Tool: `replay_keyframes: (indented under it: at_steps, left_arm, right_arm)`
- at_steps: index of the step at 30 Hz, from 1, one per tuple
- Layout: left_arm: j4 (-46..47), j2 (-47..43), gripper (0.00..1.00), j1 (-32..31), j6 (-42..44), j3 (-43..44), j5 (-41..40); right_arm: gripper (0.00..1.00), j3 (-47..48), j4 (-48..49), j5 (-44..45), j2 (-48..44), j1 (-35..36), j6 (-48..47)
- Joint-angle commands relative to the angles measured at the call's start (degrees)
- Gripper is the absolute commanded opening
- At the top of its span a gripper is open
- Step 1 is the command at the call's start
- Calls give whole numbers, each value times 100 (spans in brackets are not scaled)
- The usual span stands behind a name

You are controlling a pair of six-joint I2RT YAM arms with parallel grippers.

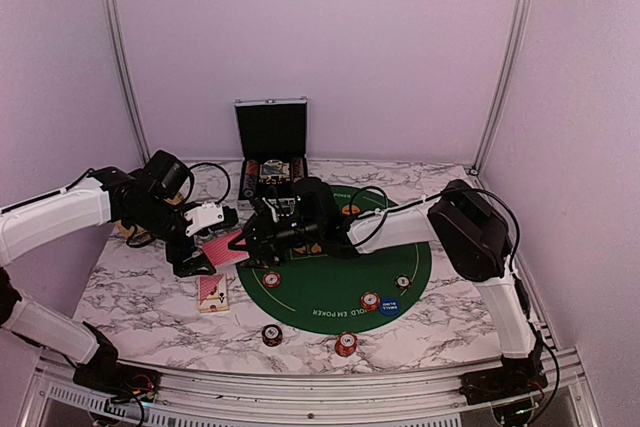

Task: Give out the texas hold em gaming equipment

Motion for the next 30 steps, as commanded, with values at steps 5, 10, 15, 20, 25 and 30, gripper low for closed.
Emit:
replay_keyframes:
  at_steps: [5, 10, 15, 20, 25, 30]
  left_arm:
    - [-584, -336, 99, -22, -245, 607, -410]
    - [-622, -412, 99, -19, -198, 903, -545]
    - [-613, -262, 99, -28, -287, 959, -297]
    - [-314, -182, 99, -99, -335, 856, -146]
    - [-3, -140, 99, -281, -232, 798, -140]
    - [190, 54, 99, -422, -325, 769, -212]
  right_arm:
    - [0, -41, 110, 24, -276, 32, -172]
    - [0, 90, -357, -53, -415, 38, -445]
    - [0, 300, -739, -45, -504, 36, -704]
    - [0, 264, -818, 19, -596, 38, -750]
    - [0, 174, -920, 120, -680, 36, -841]
    - [0, 113, -770, 126, -692, 37, -770]
